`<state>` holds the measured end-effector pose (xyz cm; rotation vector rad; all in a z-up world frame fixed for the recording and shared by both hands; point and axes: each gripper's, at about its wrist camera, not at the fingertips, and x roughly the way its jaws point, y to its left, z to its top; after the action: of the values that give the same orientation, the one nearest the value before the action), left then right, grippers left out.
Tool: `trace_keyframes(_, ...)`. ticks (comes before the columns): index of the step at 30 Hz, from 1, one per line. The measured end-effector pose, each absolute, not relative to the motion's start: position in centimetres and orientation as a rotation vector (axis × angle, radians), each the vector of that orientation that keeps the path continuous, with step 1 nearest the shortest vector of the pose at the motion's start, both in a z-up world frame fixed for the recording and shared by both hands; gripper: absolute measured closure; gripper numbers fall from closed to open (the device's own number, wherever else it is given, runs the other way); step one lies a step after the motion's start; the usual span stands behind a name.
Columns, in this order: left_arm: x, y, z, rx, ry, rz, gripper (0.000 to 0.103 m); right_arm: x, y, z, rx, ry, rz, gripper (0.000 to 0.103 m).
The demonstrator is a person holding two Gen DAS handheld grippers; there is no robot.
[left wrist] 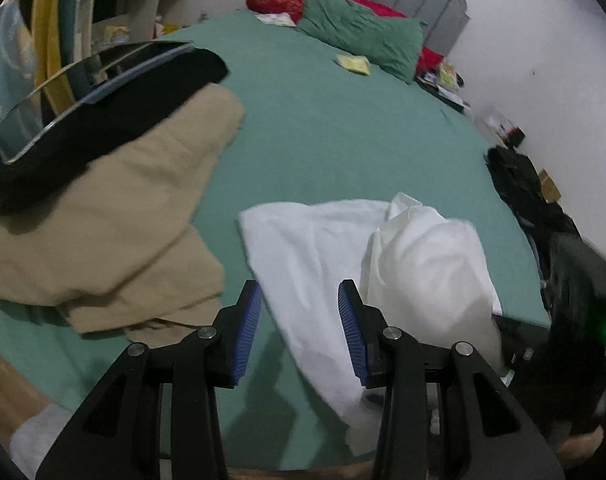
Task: Fold large clothes
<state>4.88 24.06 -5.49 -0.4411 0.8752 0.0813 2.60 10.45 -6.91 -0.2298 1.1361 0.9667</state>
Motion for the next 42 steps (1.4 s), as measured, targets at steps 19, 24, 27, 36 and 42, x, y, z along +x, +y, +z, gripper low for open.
trace_keyframes(19, 14.0, 8.7, -4.5, -0.085, 1.038, -0.331, 0.046, 2.8, -8.4, -3.2, -0.059, 1.043, 0.775, 0.014)
trace_keyframes(24, 14.0, 12.5, -7.5, -0.067, 1.058, -0.122, 0.046, 6.5, -12.8, -5.7, 0.129, 1.091, 0.630, 0.014)
trace_keyframes(27, 13.2, 17.5, -7.9, -0.143, 1.025, 0.075, 0.046, 7.6, -12.7, -7.5, 0.232, 1.100, 0.674, 0.014)
trace_keyframes(36, 8.3, 23.2, -7.6, -0.349, 1.010, 0.185, 0.046, 7.1, -8.3, -10.7, 0.330, 1.162, 0.851, 0.042)
trace_keyframes(42, 8.4, 18.7, -4.9, -0.348, 0.942, 0.010, 0.046, 6.9, -9.1, -9.7, 0.246, 1.154, 0.766, 0.083)
